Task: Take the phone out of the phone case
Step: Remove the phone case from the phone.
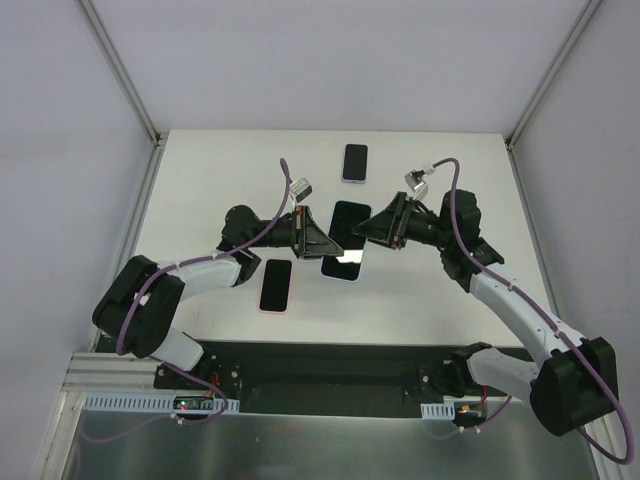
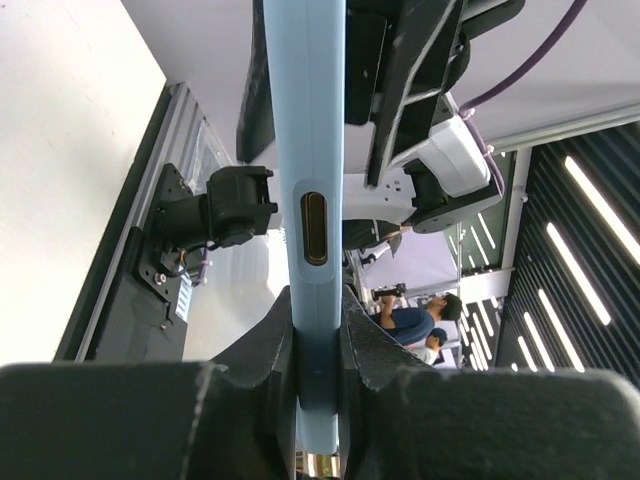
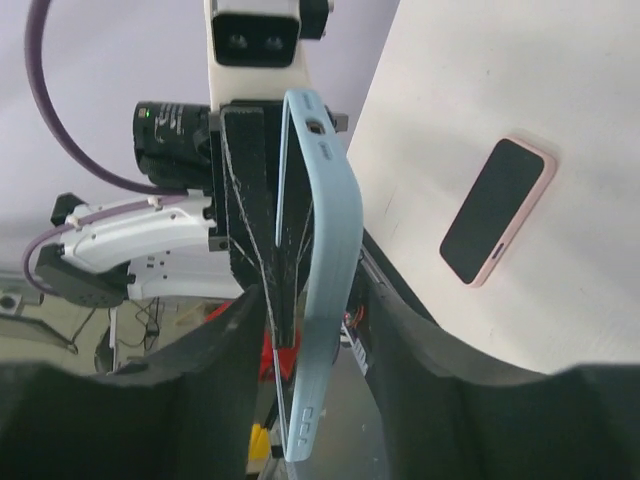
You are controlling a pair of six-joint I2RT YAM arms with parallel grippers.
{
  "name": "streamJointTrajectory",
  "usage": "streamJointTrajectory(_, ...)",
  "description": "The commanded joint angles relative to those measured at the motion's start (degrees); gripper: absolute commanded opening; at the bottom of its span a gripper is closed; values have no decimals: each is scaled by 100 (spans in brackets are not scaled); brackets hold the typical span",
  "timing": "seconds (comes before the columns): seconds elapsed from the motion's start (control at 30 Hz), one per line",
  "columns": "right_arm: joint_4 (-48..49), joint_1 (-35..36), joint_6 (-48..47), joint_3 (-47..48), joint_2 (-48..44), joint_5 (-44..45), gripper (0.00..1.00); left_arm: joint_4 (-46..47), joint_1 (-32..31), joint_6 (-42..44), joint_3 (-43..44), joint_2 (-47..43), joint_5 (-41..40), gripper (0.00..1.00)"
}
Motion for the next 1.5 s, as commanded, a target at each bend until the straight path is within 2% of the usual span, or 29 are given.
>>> streamJointTrajectory(0.0,-335,-160,-365,305,-354,519,53,562,-35,-82,-49,-246,-103,0)
streamJointTrajectory(0.1,-327,-318,-181,419,-460,616,54,465,-27,6,-85,-325,-104,0)
streamJointTrajectory(0.2,-326,-362,12,490,-451,730,50,438,-35,23,-67,-360,-121,0)
streamJointTrajectory(0.33,-186,-380,320,429,-354,818,39,429,-35,23,-6,-395,-112,0)
streamJointTrajectory(0.6,552,-398,927,288,-73,765,40,421,-35,58,30,-510,-121,0)
streamJointTrajectory(0.7,929,-415,1243,261,50,748,32,412,-35,67,21,-597,-121,0)
streamJointTrajectory(0.9,1589,-415,1761,209,261,713,5,386,-35,102,-14,-703,-121,0)
streamJointTrajectory(1.03,1887,-406,1981,174,305,704,1,394,-27,138,-32,-738,-130,0)
streamJointTrajectory(1.13,2607,-389,2508,42,410,713,1,447,-35,138,-41,-756,-139,0)
streamJointTrajectory(1.37,5663,-213,4283,41,1270,1099,1,939,-35,-47,-23,-712,-139,0)
streamJointTrajectory(1.47,6098,-116,4548,216,1499,1205,1,1132,-35,-82,3,-721,-121,0)
